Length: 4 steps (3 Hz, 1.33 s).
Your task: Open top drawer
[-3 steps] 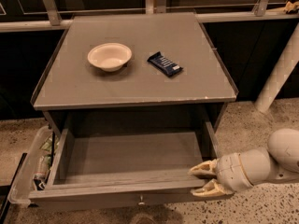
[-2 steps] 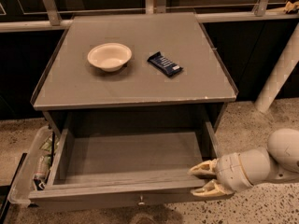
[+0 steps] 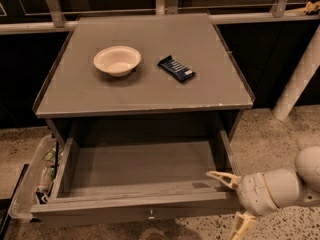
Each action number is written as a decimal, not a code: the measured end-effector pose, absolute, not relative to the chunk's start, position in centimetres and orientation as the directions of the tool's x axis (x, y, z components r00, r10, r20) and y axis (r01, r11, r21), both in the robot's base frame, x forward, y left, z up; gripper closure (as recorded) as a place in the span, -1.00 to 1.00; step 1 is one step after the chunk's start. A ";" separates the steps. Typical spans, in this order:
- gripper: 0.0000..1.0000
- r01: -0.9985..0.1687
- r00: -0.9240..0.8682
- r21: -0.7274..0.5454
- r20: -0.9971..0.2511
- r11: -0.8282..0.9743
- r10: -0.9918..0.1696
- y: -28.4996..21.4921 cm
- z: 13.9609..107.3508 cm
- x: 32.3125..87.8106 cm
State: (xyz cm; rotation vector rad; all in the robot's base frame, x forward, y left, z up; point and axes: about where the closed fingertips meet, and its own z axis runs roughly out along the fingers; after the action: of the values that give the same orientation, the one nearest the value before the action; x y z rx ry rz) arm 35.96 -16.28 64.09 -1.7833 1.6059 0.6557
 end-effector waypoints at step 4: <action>0.75 -0.992 0.127 -0.108 -0.757 -0.069 -0.641 -17.0 64.2 33.4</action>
Offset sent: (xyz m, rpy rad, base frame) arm -0.1767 -0.0627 -0.0402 0.1090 0.0671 0.1031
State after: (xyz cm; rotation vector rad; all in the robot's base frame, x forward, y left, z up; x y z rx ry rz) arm 33.37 -17.01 64.23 -1.7818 1.5803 0.7168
